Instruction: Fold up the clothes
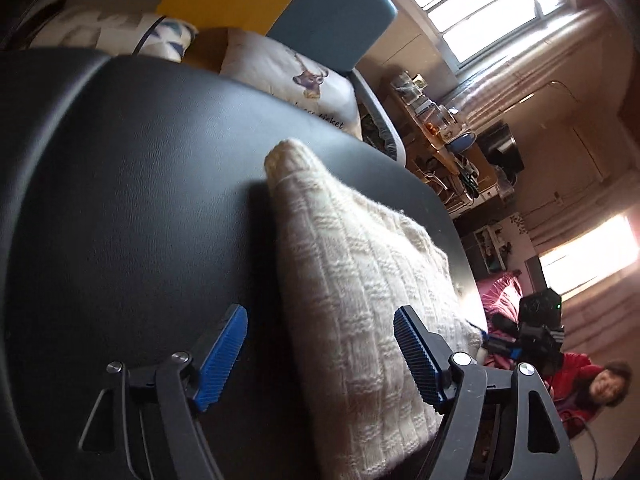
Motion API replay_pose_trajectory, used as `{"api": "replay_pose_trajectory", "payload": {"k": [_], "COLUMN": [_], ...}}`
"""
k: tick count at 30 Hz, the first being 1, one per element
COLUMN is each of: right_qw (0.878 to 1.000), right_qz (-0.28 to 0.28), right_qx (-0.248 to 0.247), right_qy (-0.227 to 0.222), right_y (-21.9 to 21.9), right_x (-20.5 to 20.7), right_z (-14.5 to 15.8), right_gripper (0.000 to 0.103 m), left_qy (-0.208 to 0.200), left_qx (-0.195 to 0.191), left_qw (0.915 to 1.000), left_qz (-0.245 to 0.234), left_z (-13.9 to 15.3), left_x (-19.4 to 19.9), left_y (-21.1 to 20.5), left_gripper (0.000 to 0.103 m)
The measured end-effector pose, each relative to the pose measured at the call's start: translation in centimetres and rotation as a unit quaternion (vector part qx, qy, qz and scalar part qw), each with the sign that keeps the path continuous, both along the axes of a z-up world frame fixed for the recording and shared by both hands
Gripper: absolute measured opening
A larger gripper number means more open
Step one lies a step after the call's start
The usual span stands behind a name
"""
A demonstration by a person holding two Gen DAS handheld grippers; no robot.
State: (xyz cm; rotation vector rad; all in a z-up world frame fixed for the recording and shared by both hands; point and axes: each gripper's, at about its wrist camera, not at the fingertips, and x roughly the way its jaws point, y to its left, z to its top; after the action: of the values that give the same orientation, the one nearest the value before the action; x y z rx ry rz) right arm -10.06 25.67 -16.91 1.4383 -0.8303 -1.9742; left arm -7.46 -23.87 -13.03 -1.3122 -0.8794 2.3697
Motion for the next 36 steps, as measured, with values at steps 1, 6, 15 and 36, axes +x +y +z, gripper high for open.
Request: {"api": "replay_pose_trajectory", "payload": {"k": [1,6,15,36], "right_qw": [1.000,0.998,0.997,0.990], "right_qz": [0.006,0.018,0.071,0.142], "right_qx": [-0.010,-0.016,0.004,-0.005], "right_qy": [-0.010,-0.051,-0.035,0.005], "right_y": [-0.2,-1.2,-3.5,-4.9], "right_x": [-0.1,-0.9,-2.5,-1.4], "right_z": [-0.6,-3.1,-3.1,-3.0], "right_gripper": [0.083,0.083,0.085,0.059], "left_qy": [-0.003,-0.025,-0.055,-0.076], "left_qx": [0.005,0.048,0.083,0.106], "left_qw": [1.0000,0.9984,0.9943,0.9909], "left_qz": [0.000,-0.017,-0.038,-0.034], "left_z": [-0.2,-1.2,-2.8,-4.0], "left_x": [0.1,-0.9,-2.8,-3.1], "left_y": [0.1,0.9,2.8,3.8], "left_gripper": [0.078,0.081,0.086,0.062]}}
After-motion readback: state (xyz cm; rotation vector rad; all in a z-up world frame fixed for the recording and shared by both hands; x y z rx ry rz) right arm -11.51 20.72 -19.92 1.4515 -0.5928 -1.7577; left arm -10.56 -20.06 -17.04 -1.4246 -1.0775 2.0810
